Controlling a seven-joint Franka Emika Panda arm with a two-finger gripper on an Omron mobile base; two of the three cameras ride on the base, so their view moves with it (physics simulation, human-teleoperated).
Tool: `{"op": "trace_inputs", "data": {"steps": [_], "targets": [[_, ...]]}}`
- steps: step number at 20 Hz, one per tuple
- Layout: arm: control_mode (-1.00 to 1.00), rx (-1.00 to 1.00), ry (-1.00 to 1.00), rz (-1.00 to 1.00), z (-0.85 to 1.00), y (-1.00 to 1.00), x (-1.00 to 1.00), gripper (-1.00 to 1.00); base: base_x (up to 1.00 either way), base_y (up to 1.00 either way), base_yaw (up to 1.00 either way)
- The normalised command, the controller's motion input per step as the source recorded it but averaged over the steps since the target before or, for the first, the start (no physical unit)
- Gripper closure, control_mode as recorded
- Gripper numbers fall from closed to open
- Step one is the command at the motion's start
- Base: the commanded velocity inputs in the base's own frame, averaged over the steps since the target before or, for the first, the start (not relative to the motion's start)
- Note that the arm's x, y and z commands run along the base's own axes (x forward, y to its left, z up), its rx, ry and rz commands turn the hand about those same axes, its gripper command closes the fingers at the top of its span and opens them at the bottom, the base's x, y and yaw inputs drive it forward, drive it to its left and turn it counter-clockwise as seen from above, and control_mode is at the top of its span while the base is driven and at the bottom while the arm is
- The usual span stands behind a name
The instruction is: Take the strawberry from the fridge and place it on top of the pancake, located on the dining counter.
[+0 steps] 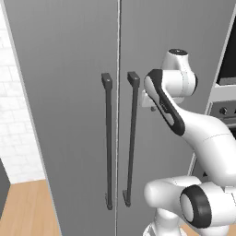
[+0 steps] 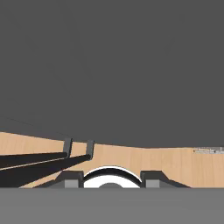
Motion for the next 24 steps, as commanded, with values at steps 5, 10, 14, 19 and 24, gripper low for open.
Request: {"op": "trace_inputs", "data": {"steps": [5,10,14,19,24], "targets": [[1.00,0.00,0.00,0.00,0.00,0.00,0.00,-1.00,0.00,0.00,0.00],[1.00,0.00,0.00,0.00,0.00,0.00,0.00,-1.00,-0.71,0.33,0.00],[1.00,0.00,0.00,0.00,0.00,0.00,0.00,-1.00,-0.70,0.57,0.00],[1.00,0.00,0.00,0.00,0.00,0.00,0.00,-1.00,-0.10,0.15,0.00],[1.00,0.00,0.00,0.00,0.00,0.00,0.00,-1.00,0.01,0.17,0.00]]}}
